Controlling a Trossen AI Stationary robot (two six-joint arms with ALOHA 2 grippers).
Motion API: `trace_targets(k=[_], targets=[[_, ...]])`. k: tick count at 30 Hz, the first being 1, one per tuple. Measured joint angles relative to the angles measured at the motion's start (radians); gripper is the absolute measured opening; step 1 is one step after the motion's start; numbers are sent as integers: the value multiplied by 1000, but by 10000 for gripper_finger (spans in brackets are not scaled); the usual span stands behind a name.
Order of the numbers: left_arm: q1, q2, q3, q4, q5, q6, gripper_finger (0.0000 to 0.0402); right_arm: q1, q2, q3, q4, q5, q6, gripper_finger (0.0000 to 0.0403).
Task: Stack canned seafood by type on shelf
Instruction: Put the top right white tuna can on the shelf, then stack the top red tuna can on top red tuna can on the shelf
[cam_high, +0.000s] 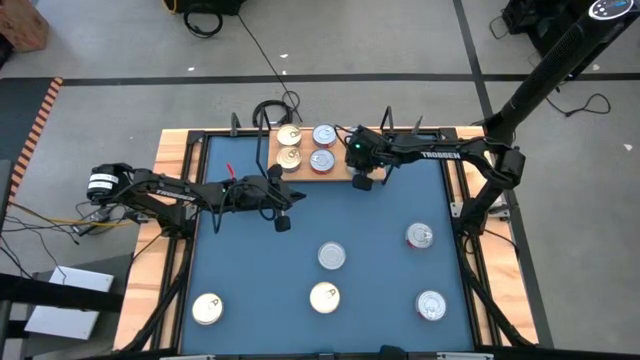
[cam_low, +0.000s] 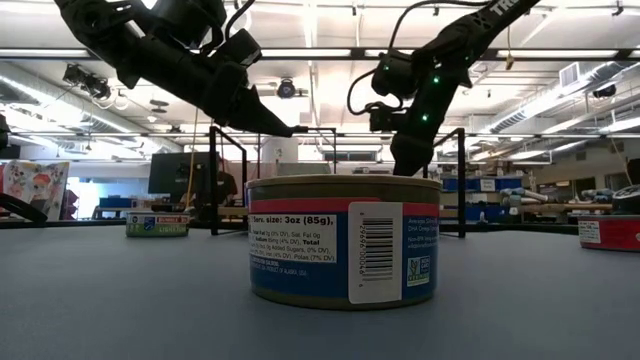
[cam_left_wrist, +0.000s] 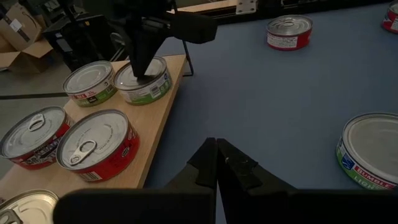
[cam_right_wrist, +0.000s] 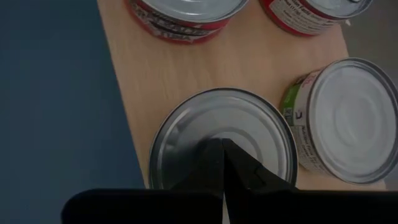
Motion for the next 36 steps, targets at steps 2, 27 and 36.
trace_targets(k=[2,27,36], targets=[[0,0,0,0,0,-2,11,-2,-1,-1,9,1,1,5],[-32,0,0,3,51,-25,11,441,-359,-2,-396,18,560,35],[-33,0,0,8,51,-24,11,670,-316,-2,-630,19,1076,83]])
